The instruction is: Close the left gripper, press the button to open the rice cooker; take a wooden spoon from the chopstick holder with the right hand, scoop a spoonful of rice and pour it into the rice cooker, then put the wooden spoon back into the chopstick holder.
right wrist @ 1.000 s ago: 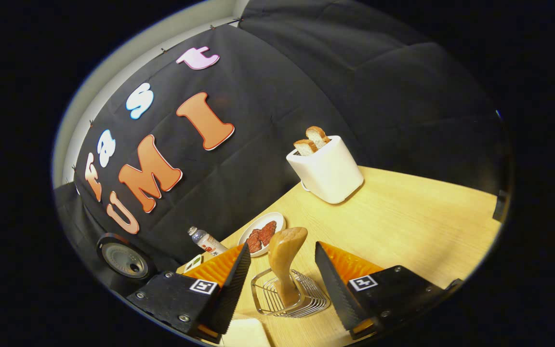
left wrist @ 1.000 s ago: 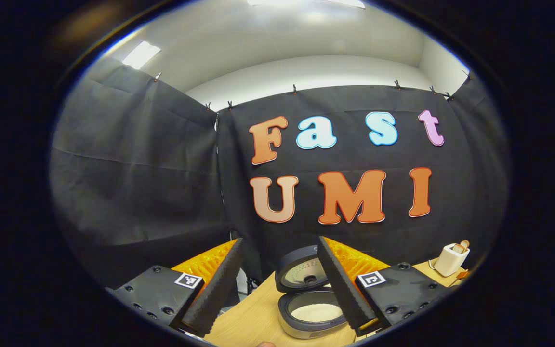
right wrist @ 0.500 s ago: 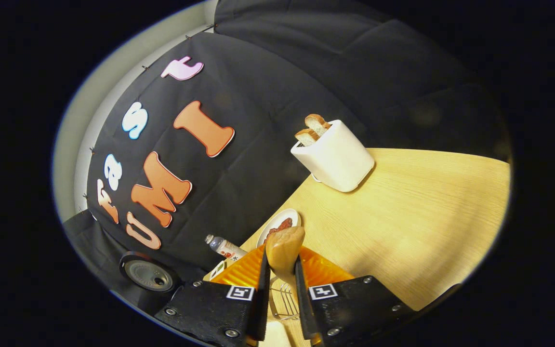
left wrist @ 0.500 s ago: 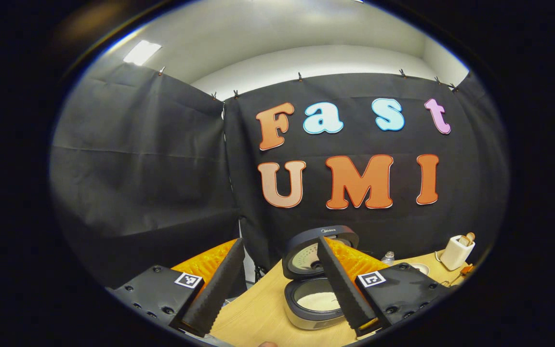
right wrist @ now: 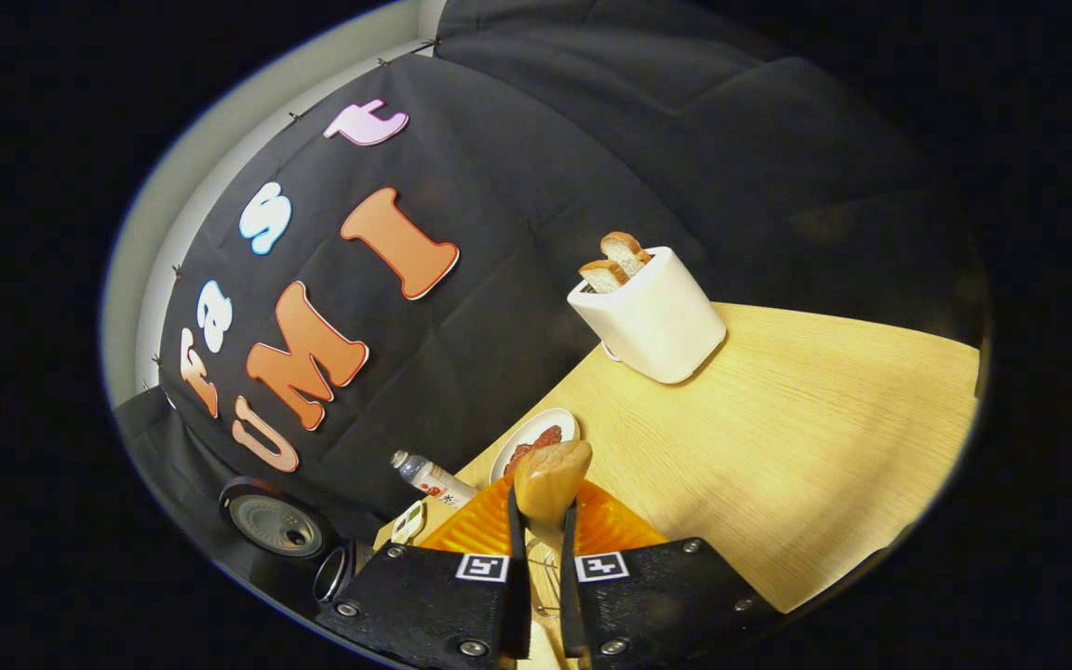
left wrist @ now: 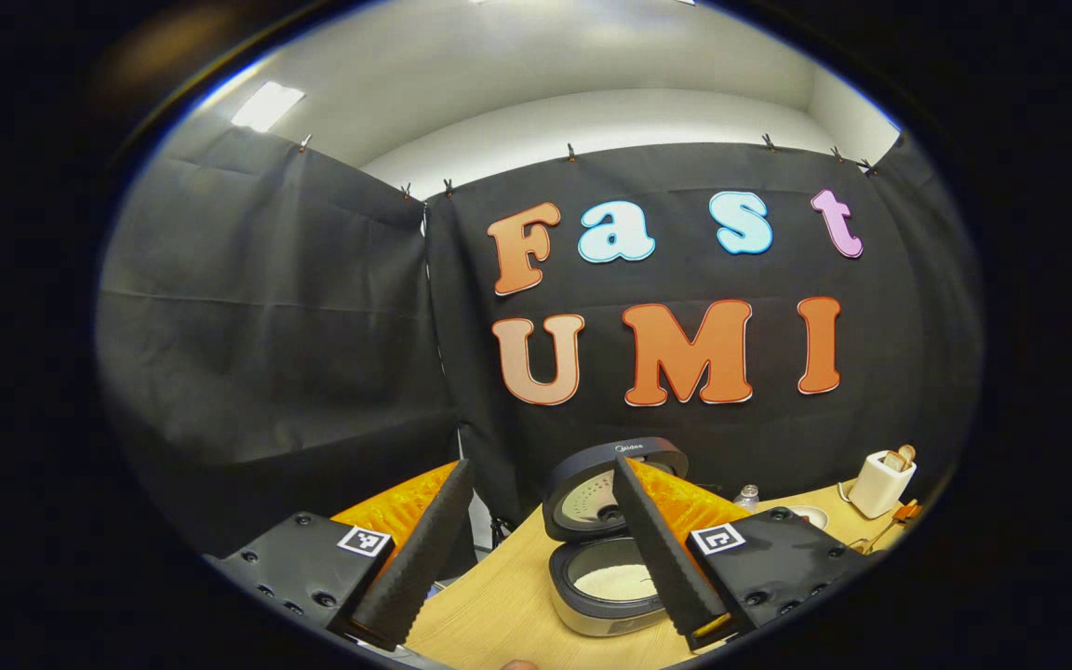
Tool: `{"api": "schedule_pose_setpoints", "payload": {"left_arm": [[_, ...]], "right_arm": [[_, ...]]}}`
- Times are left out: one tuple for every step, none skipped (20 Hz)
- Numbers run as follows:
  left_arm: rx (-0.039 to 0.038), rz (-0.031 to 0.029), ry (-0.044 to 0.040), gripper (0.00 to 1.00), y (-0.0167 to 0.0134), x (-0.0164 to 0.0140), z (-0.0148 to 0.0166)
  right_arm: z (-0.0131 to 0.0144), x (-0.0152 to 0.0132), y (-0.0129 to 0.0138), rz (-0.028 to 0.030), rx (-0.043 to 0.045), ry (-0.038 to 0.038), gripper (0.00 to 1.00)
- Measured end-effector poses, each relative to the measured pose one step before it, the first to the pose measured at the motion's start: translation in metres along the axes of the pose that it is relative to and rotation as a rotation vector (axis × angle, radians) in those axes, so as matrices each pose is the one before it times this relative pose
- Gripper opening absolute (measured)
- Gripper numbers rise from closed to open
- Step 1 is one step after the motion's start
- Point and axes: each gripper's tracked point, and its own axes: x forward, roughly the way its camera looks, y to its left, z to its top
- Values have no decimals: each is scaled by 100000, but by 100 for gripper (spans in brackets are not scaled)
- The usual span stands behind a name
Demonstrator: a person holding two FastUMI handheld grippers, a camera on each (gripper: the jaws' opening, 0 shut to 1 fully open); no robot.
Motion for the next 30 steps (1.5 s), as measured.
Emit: {"api": "schedule_pose_setpoints", "payload": {"left_arm": [[-618,-631,25,100,58,-48,-8],[-445,-394,216,100,224,79,-11],[-435,-387,185,100,212,177,-62],[-129,-602,374,100,125,95,-87],[164,-682,283,100,183,47,-180],[382,-550,195,100,172,181,-92],[381,-412,188,100,328,12,-143],[257,-323,275,100,271,152,-93],[61,-360,205,100,340,238,-99],[-287,-778,184,100,183,224,-9],[-615,-1084,179,100,204,206,-47],[-639,-861,451,100,222,156,-85],[-411,-626,420,97,276,261,-106],[-97,-751,297,98,354,261,-7],[99,-900,295,98,242,148,-104],[114,-504,397,98,198,85,-110],[-16,-162,39,98,364,56,-80],[-141,-146,-362,100,274,126,54],[-106,-275,-451,100,184,144,-18],[-45,-144,-366,100,176,211,-112],[47,129,370,100,294,146,-306],[131,193,762,100,267,184,-285],[65,152,664,100,187,13,-345],[17,-356,626,100,51,87,-221],[-103,-635,507,100,-169,18,-187],[443,-292,321,100,109,81,-145],[806,277,298,100,268,-38,-196],[811,554,370,100,187,125,-96],[675,642,493,100,182,-23,-206],[309,341,405,100,62,-12,-178]], "right_arm": [[379,-148,479,-62,-1592,-973,12],[484,-172,511,-94,-2251,-1148,12],[392,-400,621,63,-2732,-1192,12],[703,-268,544,541,-2366,-1198,12],[377,-348,585,64,-1954,-398,12],[512,-298,442,-14,-1572,-637,12],[400,-372,671,-26,-1566,-874,12],[384,-407,695,67,-2021,-830,12],[280,-540,568,39,-1838,-718,12],[301,-523,879,605,-2363,-829,12],[358,-623,1141,924,-2547,-724,12],[313,-581,1153,1049,-2568,-476,12],[360,-826,1471,1859,-2748,-859,12],[273,-548,1552,2385,-2649,-441,12],[-12,-590,1635,2628,-2398,-151,11],[-48,-383,1578,2587,-2103,285,11],[-202,-142,1566,2208,-1658,758,11],[-418,-163,1416,2295,-1438,772,11],[-373,-315,1235,2259,-1687,374,11],[-409,40,1017,1503,-2018,8,12],[-745,181,875,1073,-2131,786,7],[-997,227,625,650,-2134,1582,12],[-1250,211,418,308,-2151,1972,12],[-1238,291,171,-657,-1443,2147,12],[-1192,291,56,-593,-1408,1870,12],[-986,244,67,-443,-1057,1323,12],[-1213,315,183,-219,-1076,1592,12],[-1106,395,109,-70,-1085,1924,12],[-1146,474,120,-2,-1401,1831,12],[-927,373,148,117,-1881,1714,12]]}}
